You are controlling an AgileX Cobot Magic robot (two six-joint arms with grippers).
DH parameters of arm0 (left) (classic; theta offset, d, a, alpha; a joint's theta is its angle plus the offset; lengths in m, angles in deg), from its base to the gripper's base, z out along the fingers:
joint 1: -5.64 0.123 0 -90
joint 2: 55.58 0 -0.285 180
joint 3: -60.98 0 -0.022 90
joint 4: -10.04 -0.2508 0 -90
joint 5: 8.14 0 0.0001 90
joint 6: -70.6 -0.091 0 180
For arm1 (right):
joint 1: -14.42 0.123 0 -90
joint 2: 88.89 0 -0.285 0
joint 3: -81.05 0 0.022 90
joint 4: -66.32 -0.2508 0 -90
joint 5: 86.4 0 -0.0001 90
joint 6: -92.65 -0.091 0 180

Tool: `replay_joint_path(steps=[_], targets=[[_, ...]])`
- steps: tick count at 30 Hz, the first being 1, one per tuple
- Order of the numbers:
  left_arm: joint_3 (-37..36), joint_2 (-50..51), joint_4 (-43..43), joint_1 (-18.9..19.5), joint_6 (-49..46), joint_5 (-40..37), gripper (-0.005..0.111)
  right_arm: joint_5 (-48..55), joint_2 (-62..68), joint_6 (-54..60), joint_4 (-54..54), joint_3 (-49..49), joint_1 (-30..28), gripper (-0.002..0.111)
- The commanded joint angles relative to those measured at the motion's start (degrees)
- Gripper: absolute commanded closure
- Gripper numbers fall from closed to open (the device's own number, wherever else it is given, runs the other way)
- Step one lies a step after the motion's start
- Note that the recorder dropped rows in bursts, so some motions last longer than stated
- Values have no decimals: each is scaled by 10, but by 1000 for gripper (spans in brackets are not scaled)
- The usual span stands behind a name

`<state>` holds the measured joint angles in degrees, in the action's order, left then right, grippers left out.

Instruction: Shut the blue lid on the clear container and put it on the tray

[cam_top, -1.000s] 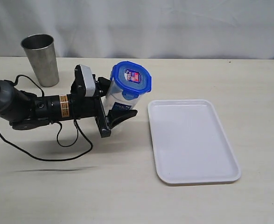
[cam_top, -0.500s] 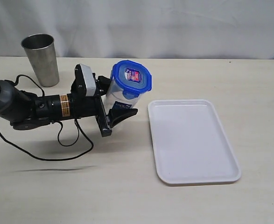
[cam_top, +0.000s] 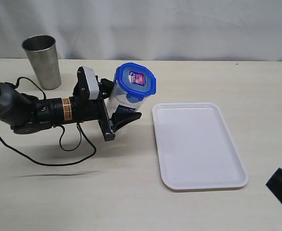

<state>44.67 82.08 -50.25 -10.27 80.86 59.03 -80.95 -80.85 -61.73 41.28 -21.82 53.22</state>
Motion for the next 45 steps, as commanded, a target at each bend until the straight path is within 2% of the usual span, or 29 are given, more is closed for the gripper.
replay_joint_path(steps=[1, 22, 24, 28, 30, 35, 38, 45], targets=[[-1, -6, 10, -1, 1, 14, 107, 38, -3, -2, 0, 1, -3, 104], [-1, -6, 10, -1, 1, 17, 107, 39, -3, -8, 6, 1, -3, 104], [-1, -6, 10, -1, 1, 18, 107, 38, -3, -8, 63, 1, -3, 104], [-1, -6, 10, -1, 1, 19, 107, 38, -3, -8, 281, 1, -3, 104], [-1, -6, 10, -1, 1, 19, 107, 38, -3, -8, 340, 1, -3, 104], [-1, -6, 10, -1, 2, 19, 107, 38, -3, -13, 343, 1, -8, 104], [-1, -6, 10, -1, 2, 19, 107, 38, -3, -14, 343, 1, -53, 104], [-1, -6, 10, -1, 2, 19, 107, 38, -3, -14, 343, 1, -256, 104]])
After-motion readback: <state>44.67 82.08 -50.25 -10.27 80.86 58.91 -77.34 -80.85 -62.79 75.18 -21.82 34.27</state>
